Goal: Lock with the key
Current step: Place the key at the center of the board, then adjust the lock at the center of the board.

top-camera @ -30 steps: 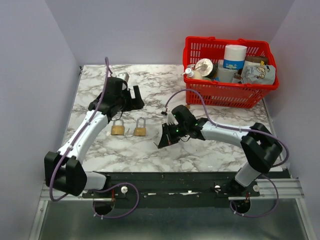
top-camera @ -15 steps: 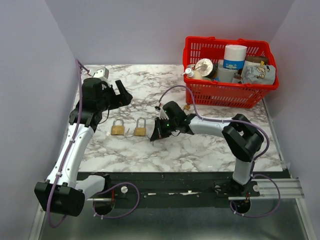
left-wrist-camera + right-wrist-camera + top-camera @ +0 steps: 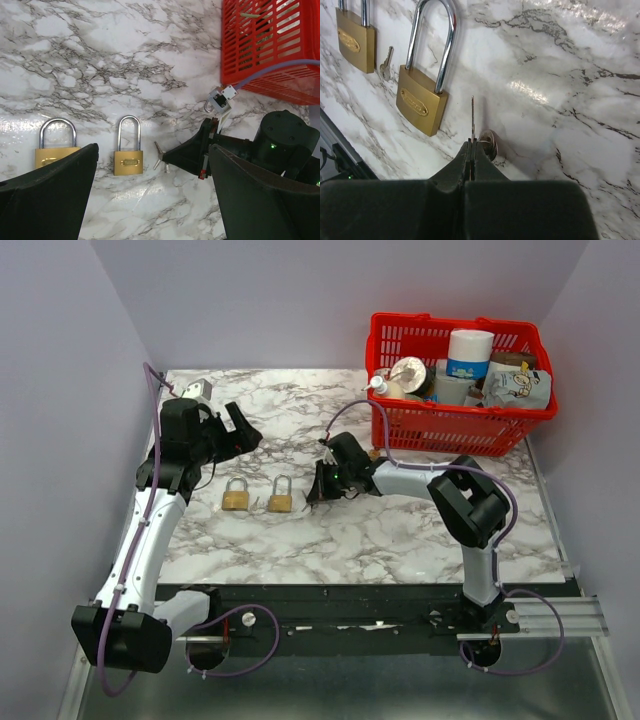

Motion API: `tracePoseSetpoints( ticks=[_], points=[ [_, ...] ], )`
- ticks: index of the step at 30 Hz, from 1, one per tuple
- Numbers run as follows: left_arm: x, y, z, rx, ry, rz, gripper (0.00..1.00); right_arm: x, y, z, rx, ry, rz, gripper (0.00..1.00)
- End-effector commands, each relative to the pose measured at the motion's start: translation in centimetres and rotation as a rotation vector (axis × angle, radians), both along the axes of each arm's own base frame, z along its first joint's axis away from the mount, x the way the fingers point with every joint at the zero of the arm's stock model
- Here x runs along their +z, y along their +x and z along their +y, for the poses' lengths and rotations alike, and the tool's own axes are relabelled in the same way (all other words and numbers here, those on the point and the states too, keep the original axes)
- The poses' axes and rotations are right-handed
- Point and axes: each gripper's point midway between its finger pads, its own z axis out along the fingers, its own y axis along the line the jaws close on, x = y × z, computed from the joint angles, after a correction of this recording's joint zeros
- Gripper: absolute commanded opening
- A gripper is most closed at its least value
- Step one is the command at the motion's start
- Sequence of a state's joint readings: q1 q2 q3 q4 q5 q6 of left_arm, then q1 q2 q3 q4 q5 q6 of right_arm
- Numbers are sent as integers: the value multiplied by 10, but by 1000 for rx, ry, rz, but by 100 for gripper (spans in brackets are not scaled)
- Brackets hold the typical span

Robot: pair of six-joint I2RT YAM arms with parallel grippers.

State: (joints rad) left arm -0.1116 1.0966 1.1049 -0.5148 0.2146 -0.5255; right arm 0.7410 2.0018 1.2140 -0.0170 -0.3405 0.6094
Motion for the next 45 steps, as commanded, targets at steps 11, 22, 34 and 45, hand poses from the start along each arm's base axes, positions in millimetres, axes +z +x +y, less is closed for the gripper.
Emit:
tracePoseSetpoints(
  ticks=[11,22,34,45],
  points=[
    [5,-7,-3,-14,-46,-1,99,26,16,-8,16,-60,-130,50],
    [14,-5,-3,-8,-52,-33,99,55,53,-77,-51,-362,-456,69],
    [16,-8,-2,-13,-46,-45,99,22,73,-124,89,-490,-433,69],
    [11,-5,-2,-7,-48,-33,99,3,90,-119,150,-479,-390,69]
  ],
)
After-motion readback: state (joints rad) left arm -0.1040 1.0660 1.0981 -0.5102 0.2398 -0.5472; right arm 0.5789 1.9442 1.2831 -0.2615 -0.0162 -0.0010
